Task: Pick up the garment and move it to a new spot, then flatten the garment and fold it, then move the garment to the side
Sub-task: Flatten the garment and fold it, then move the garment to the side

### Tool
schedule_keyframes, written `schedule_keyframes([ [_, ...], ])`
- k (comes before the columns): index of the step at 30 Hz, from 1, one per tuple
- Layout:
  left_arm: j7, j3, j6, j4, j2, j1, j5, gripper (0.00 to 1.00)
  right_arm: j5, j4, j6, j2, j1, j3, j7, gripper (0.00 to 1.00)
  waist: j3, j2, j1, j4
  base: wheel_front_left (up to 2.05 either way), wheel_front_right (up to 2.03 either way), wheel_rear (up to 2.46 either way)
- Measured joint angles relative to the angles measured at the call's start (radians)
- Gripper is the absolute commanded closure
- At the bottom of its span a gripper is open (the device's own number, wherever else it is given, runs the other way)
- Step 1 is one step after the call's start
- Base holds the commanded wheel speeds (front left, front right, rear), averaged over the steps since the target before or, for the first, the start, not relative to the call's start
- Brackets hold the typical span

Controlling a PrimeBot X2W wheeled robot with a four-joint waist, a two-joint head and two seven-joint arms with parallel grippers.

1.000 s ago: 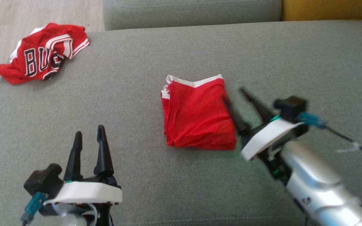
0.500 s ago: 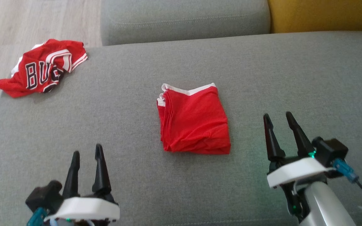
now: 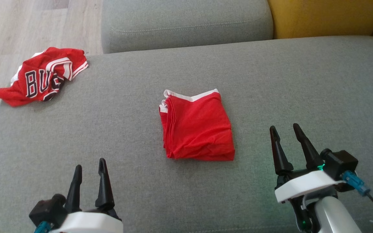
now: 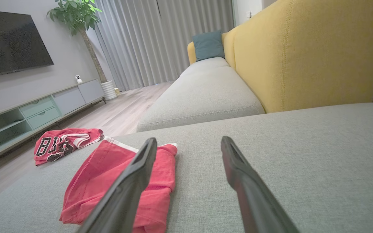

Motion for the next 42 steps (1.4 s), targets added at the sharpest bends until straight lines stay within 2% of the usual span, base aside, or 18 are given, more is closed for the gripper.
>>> schedule_keyframes([
  [14,0.0,-0.019,0.0,0.0,0.0,0.017,0.009,0.0,-0.038,-0.006,0.0,0.002,0.0,-0.044,0.012,0.0,0.001,0.0,0.0,0.013,0.0,0.0,0.0],
  [19,0.0,-0.031,-0.008,-0.007,0.001,0.015,0.027,0.0,-0.087,0.037,0.0,0.002,-0.038,-0.039,0.063,0.0,0.019,0.0,0.0,0.019,0.0,0.0,0.0],
  [27,0.0,-0.081,-0.009,-0.018,0.001,-0.036,0.028,0.0,-0.139,0.244,0.0,-0.015,-0.311,-0.008,0.277,0.0,0.071,0.0,0.0,0.056,0.0,0.0,0.0],
  [35,0.0,-0.125,-0.008,-0.015,0.0,-0.078,0.015,0.0,-0.031,0.465,0.0,-0.071,-0.478,0.083,0.452,0.0,0.124,0.0,0.0,0.135,0.0,0.0,0.0],
  [42,0.0,-0.139,-0.007,-0.015,0.001,-0.098,0.006,0.0,0.054,0.589,0.0,-0.104,-0.537,0.15,0.524,0.0,0.167,0.0,0.0,0.198,0.0,0.0,0.0],
])
